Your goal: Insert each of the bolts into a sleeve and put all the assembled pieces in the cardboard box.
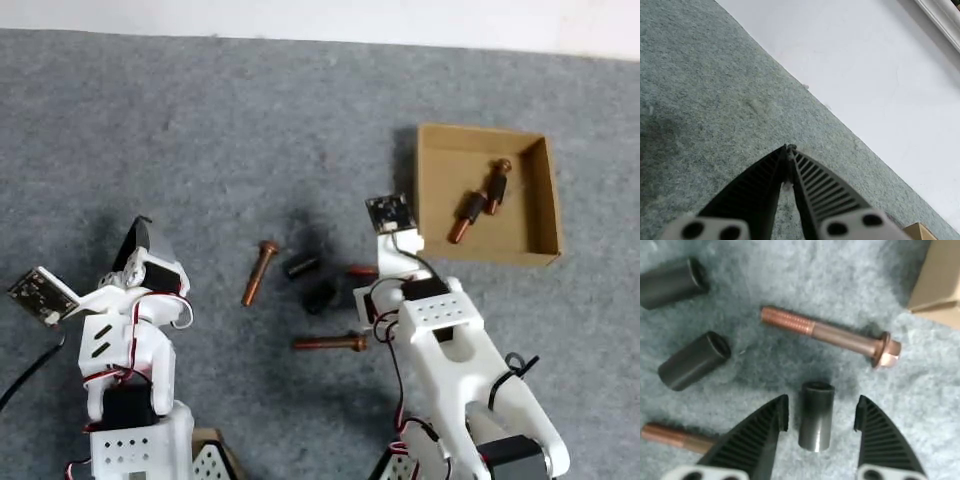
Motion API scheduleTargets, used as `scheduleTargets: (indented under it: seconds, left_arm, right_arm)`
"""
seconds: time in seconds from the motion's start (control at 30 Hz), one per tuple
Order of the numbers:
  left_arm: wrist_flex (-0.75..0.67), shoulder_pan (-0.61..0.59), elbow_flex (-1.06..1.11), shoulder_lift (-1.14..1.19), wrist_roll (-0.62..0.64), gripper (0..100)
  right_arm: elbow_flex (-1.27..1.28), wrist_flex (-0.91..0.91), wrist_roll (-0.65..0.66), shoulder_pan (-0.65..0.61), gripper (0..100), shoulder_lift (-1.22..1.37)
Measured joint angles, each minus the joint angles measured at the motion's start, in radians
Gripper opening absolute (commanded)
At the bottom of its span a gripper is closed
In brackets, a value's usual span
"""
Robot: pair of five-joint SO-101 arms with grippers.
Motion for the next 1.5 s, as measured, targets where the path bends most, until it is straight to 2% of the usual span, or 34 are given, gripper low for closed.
scheduleTargets:
  seconds: [0.9, 1.17, 1.5]
  left_arm:
    - [0.000, 0.000, 0.000, 0.000, 0.000, 2]
    - [0.000, 0.000, 0.000, 0.000, 0.000, 2]
    - [0.000, 0.000, 0.000, 0.000, 0.000, 2]
  right_arm:
    - [0.031, 0.000, 0.000, 0.000, 20.0, 0.000]
    - [0.043, -0.014, 0.000, 0.003, 4.9, 0.000]
    - [0.043, -0.014, 0.018, 0.006, 0.5, 0.000]
